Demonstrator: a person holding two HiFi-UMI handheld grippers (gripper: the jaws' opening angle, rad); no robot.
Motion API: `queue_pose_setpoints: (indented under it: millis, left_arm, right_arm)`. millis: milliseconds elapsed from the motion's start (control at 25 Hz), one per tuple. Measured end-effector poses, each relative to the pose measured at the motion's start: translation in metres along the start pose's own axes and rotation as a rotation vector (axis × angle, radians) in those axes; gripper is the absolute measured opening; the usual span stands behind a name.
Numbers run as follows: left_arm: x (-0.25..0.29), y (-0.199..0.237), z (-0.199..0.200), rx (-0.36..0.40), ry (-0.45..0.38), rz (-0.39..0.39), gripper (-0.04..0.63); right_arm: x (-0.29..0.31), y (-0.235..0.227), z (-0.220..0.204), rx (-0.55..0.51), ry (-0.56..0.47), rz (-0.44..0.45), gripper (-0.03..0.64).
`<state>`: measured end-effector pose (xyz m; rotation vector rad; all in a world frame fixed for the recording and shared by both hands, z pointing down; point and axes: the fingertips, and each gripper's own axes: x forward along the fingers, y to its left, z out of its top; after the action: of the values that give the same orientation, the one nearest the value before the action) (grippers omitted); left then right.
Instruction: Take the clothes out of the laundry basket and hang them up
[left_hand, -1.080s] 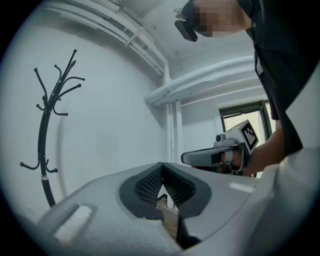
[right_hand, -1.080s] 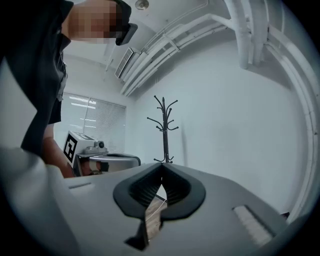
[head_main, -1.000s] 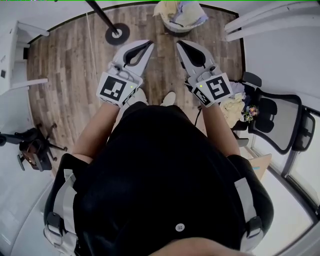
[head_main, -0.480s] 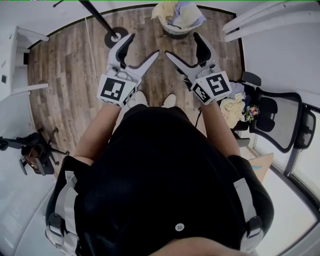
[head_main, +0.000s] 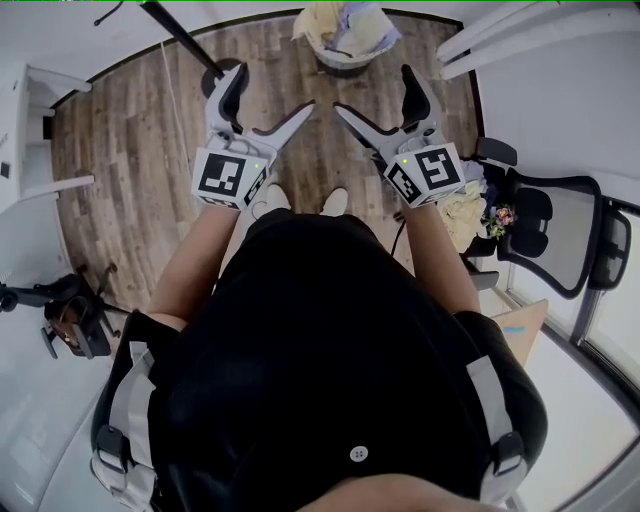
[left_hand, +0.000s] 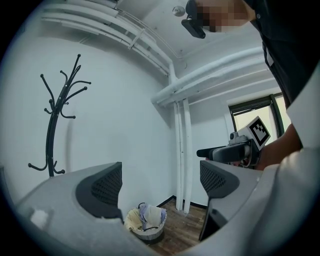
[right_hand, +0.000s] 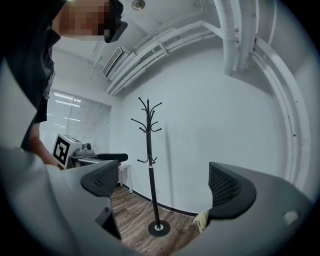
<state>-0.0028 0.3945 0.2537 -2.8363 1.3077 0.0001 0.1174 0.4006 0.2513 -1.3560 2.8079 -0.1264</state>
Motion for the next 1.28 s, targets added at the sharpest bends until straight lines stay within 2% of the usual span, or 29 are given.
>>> queue_pose_setpoints:
  millis: [320,600,800,1000,1280]
  left_arm:
    - [0.029,-0.026,0.004,0.010,-0.003,-0.027,0.488]
    - [0.074,-0.050,0.004,0.026,-0.001,-0.044,0.488]
    - [0.112,-0.052,0.002,0.028,0.003,-0.035,0.486]
    - [0.150,-0.029,-0.006,0.024,0.014,-0.050,0.486]
    - [0.227,0.048,-0.030,-0.007,0.019,-0.112,0.486]
  right_arm:
    - [-0.022,-0.033,0.004,0.015,-0.015,-0.021,0.543]
    - [-0.037,-0.081,0.005,0.010,-0.027,-0.023,0.543]
    - [-0.037,-0.122,0.006,0.002,-0.027,-0.024,0.543]
    - [-0.012,-0.156,0.000,0.006,-0.007,-0.045,0.543]
    - [0.068,-0.215,-0.019,0.017,0.043,-0.113,0.541]
